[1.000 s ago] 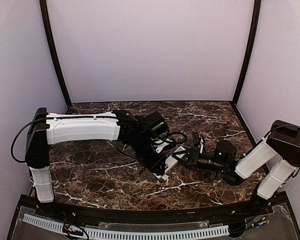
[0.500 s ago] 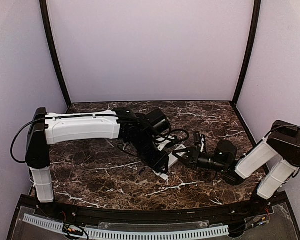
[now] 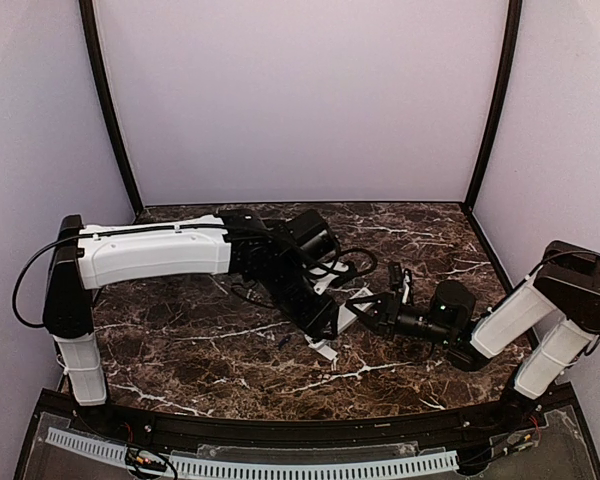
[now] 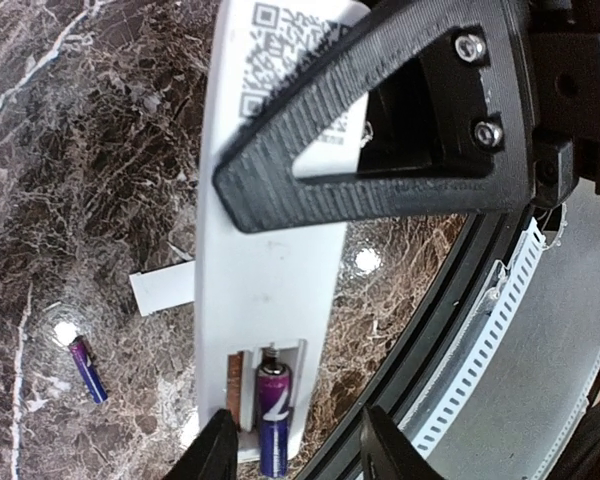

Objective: Load the batteries into the remote control
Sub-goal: Place the battery in the battery compartment.

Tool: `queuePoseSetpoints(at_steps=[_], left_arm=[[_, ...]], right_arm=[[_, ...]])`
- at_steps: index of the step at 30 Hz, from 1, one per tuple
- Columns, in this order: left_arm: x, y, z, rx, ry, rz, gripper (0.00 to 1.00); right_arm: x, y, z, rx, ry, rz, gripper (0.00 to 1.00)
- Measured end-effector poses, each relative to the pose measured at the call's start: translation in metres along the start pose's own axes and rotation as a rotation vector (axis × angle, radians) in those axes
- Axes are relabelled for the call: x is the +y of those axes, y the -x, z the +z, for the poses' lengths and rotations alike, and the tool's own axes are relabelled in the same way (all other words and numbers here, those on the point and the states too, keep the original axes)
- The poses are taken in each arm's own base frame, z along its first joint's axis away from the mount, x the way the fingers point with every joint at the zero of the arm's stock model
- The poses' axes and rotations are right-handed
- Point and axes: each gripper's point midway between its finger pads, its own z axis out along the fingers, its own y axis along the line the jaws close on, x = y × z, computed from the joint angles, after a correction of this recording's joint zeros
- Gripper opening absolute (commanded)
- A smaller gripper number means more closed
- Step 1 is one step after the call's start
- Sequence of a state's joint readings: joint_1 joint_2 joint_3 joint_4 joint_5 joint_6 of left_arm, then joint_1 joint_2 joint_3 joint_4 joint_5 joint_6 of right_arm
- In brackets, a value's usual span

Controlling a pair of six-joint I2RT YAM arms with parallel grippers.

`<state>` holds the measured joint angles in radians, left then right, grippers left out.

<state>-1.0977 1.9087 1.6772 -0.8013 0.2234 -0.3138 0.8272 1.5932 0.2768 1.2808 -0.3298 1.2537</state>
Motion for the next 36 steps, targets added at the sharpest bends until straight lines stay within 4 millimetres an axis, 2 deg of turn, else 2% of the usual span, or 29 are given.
queuePoseSetpoints(at_steps=[10,12,15,18,20,22,24,31,36], left_arm=[[0.012,0.01,-0.013,-0.057,0.074,0.021,0.43],[0.012,0.013,-0.025,-0.092,0.084,0.044,0.49],[0.009,0.014,-0.053,-0.17,0.088,0.092,0.63],[0.005,0.004,-0.087,-0.258,0.073,0.153,0.68],[0.003,-0.004,-0.102,-0.306,0.057,0.188,0.7],[0.001,-0.011,-0.109,-0.338,0.039,0.219,0.71],[0.002,-0.019,-0.104,-0.342,0.027,0.24,0.72],[0.007,-0.039,-0.065,-0.298,-0.019,0.276,0.72],[0.005,-0.037,-0.058,-0.323,-0.039,0.295,0.71]], right_arm=[[0.003,-0.004,0.0,0.013,0.014,0.021,0.0],[0.003,-0.004,0.0,0.013,0.014,0.024,0.0],[0.004,-0.003,-0.001,0.012,0.016,0.026,0.0],[0.008,-0.003,-0.001,0.011,0.028,0.026,0.0],[0.011,-0.002,-0.002,0.011,0.035,0.027,0.0],[0.012,-0.002,-0.002,0.013,0.04,0.029,0.0],[0.013,-0.003,-0.002,0.018,0.043,0.031,0.0],[0.017,-0.004,-0.002,0.027,0.056,0.036,0.0],[0.018,-0.004,-0.002,0.029,0.059,0.048,0.0]])
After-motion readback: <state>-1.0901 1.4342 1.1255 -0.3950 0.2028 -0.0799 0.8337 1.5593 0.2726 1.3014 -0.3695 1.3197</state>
